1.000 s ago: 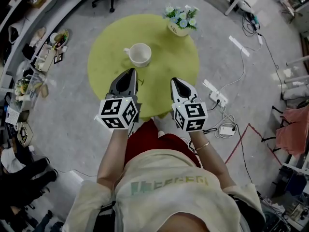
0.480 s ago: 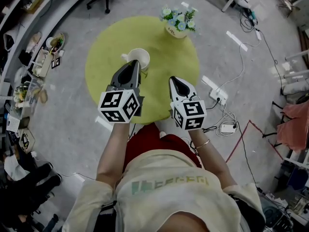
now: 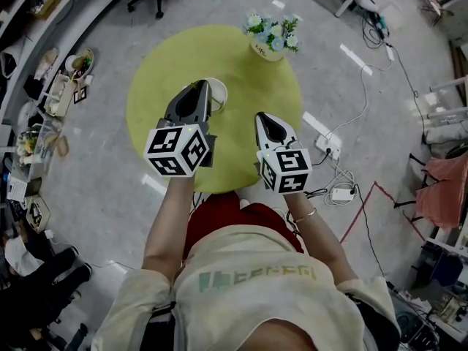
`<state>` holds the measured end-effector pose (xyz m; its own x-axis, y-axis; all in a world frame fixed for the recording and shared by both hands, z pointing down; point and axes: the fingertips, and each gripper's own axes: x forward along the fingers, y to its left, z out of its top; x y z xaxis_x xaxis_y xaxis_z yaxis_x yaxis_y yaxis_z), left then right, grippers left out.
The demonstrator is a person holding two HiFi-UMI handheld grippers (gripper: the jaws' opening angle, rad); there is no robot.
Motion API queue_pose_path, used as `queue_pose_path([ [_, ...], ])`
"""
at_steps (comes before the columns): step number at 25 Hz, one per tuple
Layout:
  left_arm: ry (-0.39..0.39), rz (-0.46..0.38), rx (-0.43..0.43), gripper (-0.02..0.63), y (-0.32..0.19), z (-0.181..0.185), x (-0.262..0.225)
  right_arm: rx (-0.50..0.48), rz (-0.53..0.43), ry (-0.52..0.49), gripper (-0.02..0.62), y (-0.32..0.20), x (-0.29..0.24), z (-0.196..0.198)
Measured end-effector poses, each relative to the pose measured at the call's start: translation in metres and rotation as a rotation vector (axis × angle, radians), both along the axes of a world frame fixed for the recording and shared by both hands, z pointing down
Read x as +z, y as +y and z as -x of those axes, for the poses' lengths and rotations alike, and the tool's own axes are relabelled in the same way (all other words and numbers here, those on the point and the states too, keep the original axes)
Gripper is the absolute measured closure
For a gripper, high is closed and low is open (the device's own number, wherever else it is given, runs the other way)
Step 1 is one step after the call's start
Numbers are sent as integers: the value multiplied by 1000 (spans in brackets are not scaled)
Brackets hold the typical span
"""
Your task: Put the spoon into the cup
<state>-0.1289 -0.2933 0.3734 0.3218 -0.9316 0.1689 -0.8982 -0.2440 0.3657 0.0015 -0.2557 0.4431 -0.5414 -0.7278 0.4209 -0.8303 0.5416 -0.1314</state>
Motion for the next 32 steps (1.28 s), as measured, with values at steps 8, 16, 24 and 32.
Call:
queue_pose_path([
  [8,124,10,-21,581,-20,19,-4,-4,29,16,558,-14,8,11],
  [16,120,43,-40,581,-33,28,17,-15,52,33,558,-24,20,21],
  [24,137,104,-56,581,-41,36,48,-17,82,45,558,-30,32,29],
  [32,157,151,-68,581,-45,39,73,-12,111,58,558,-35,45,30],
])
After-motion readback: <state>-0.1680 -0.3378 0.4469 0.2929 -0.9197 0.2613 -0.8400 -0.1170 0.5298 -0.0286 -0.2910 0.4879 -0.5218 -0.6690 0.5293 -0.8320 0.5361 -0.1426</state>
